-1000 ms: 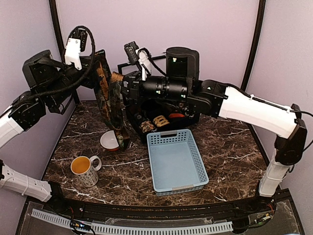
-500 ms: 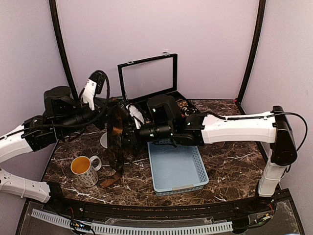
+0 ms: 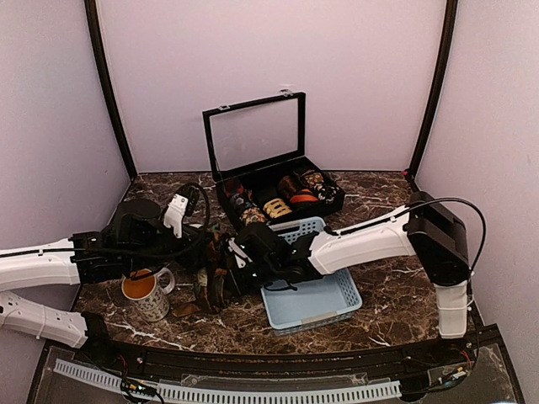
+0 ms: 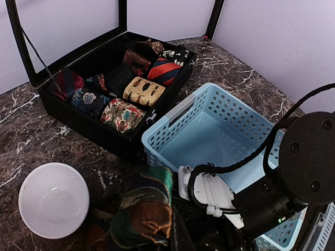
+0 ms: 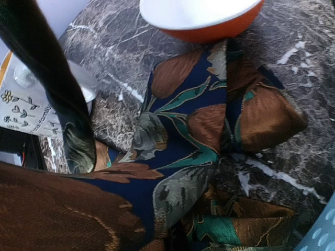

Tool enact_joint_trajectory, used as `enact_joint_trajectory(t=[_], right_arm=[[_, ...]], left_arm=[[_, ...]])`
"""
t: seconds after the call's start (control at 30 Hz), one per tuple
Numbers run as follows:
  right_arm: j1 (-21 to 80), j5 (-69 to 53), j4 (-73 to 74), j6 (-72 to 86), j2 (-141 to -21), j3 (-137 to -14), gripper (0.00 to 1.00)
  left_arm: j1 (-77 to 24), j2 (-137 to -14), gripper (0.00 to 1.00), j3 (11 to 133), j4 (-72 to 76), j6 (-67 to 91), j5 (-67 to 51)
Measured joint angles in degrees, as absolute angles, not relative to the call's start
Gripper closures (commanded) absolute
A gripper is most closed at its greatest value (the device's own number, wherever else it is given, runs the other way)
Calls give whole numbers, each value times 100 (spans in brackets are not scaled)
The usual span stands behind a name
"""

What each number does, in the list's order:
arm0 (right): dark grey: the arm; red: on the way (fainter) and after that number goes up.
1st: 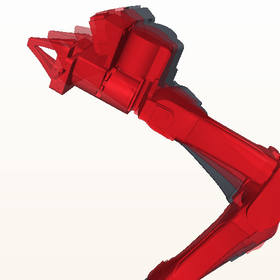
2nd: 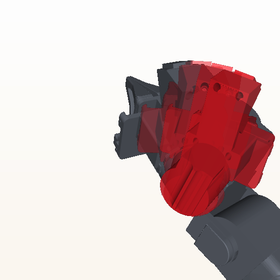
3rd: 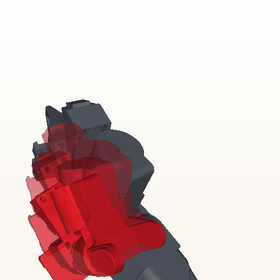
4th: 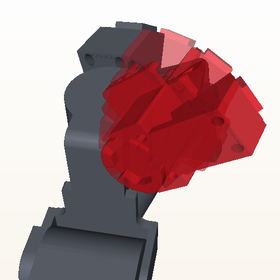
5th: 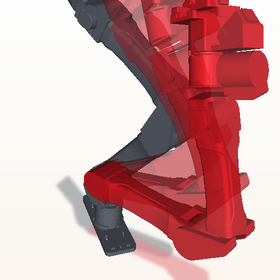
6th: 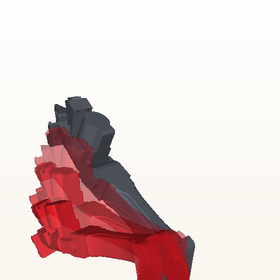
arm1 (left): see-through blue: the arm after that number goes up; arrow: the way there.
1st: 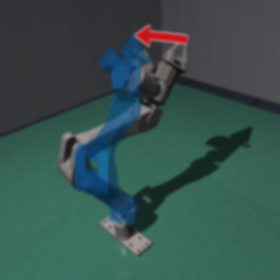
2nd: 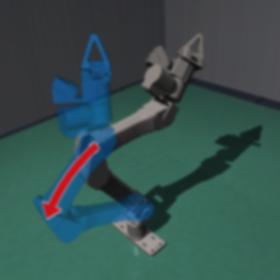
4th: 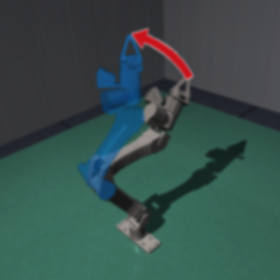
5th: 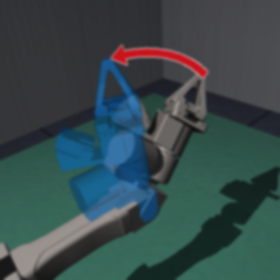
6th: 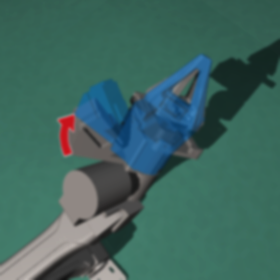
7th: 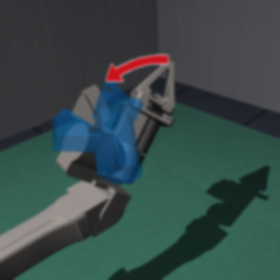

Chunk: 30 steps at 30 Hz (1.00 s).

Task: Roll the ties
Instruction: Move the bin to the corner of the board.

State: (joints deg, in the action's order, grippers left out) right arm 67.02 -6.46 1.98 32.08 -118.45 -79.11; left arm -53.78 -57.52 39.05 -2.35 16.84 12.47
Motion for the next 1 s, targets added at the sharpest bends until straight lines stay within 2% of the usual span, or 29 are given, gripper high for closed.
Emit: enact_joint_trajectory(t=[0.13, 0.33, 0.73, 1.0], right_arm=[[6681, -355, 307, 3385, -11767, -7787, 100], [6381, -246, 368, 3411, -10910, -6410, 100], [4209, 34, 521, 2250, -9295, -4696, 100], [2786, 261, 797, 1870, -9212, -4716, 100]], left_arm=[[-5378, -5824, 100, 3905, -64, 1774, 1160], [-5387, -6342, 100, 3905, 246, 1822, 676], [-5802, -8217, 100, 4447, 1267, 1826, 3], [-5837, -9837, 100, 5708, 1813, 1806, -239]])
